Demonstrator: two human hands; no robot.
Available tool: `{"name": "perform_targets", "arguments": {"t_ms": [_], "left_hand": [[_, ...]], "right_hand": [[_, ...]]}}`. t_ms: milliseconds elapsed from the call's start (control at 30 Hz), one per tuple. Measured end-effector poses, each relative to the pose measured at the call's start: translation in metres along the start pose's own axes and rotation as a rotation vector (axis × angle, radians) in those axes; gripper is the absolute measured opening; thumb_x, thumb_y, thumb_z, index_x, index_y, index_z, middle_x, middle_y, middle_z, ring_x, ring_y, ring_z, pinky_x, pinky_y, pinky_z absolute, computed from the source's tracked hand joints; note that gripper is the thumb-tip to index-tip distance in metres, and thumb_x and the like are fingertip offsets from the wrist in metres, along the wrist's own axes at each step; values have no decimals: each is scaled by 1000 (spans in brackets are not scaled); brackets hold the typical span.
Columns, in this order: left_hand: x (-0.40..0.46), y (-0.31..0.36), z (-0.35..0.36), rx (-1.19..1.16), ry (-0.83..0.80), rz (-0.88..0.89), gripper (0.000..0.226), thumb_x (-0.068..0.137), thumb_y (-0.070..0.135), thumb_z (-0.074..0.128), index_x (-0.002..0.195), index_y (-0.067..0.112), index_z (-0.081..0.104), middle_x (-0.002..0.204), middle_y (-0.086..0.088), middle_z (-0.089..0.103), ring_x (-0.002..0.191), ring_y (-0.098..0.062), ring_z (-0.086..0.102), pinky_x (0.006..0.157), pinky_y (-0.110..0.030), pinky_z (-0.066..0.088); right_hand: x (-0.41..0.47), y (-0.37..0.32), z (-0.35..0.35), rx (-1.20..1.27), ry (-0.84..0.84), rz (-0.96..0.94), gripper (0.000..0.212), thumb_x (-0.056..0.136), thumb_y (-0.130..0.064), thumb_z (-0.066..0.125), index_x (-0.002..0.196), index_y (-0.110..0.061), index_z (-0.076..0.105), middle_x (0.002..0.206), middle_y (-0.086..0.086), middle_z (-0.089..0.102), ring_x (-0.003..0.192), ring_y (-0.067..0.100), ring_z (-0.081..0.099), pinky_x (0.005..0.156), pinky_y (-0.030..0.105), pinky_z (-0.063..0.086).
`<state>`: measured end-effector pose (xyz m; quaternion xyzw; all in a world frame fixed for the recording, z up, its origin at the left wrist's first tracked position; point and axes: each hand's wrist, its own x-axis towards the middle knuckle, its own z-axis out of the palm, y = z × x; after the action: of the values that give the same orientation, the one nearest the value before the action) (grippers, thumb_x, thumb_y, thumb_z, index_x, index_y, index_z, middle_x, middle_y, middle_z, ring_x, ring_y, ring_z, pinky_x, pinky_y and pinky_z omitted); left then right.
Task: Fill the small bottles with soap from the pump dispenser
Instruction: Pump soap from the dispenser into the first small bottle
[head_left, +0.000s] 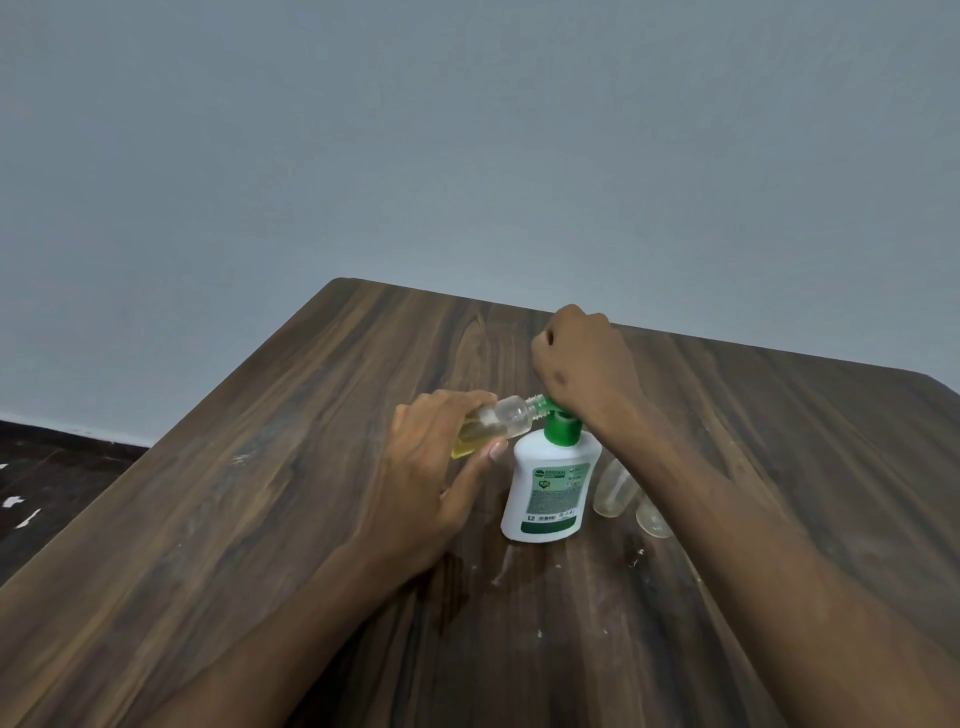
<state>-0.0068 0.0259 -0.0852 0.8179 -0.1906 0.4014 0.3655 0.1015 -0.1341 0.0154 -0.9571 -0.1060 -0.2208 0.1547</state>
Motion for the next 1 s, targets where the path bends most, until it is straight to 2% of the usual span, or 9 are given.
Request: {"name": "perform_targets", "arguments": {"t_ms": [200, 500, 667, 733, 800, 1000], "left_hand": [[1, 2, 1, -2, 9, 19, 29, 97, 20, 68, 126, 15, 63, 113, 3, 67, 99, -17, 62, 84, -44, 45], [0, -2, 2, 1, -7, 15, 31, 97, 22, 69, 127, 17, 61, 115, 0, 67, 100, -18, 61, 83, -45, 46], [1, 0, 2, 12, -11, 21, 32, 97, 21, 70, 126, 12, 64, 115, -1, 68, 100, -20, 62, 84, -46, 46], [1, -1, 2, 18, -20, 17, 32, 96, 21, 70, 126, 11, 64, 115, -2, 68, 100, -19, 61, 84, -45, 46], [-1, -2, 2, 18, -21, 15, 31, 97, 21, 69, 126, 11, 65, 115, -2, 68, 100, -18, 60, 83, -44, 45], [-1, -2, 3, 18, -20, 19, 32, 97, 22, 69, 126, 11, 64, 116, -3, 68, 102, -20, 62, 84, -45, 45]], "right_hand": [[0, -4, -5, -31, 26, -26, 35, 99, -21, 44, 66, -15, 32, 64, 4, 43, 53, 23, 38, 56, 34, 28], [0, -1, -1, -16, -3, -2, 32, 94, -20, 44, 65, -16, 33, 63, 4, 42, 53, 24, 37, 52, 32, 26], [-1, -3, -7, -33, 14, -26, 30, 98, -22, 44, 68, -16, 38, 68, 4, 48, 56, 20, 44, 50, 33, 27], [-2, -3, -4, -37, 11, -27, 30, 96, -21, 44, 67, -16, 37, 66, 4, 47, 56, 24, 45, 52, 33, 29], [-3, -1, -1, -19, -13, -1, 29, 93, -20, 45, 65, -15, 36, 63, 4, 45, 56, 27, 43, 52, 32, 28], [-6, -2, -6, 7, 0, -7, 33, 96, -20, 44, 66, -16, 33, 63, 3, 43, 53, 22, 38, 49, 32, 22]]}}
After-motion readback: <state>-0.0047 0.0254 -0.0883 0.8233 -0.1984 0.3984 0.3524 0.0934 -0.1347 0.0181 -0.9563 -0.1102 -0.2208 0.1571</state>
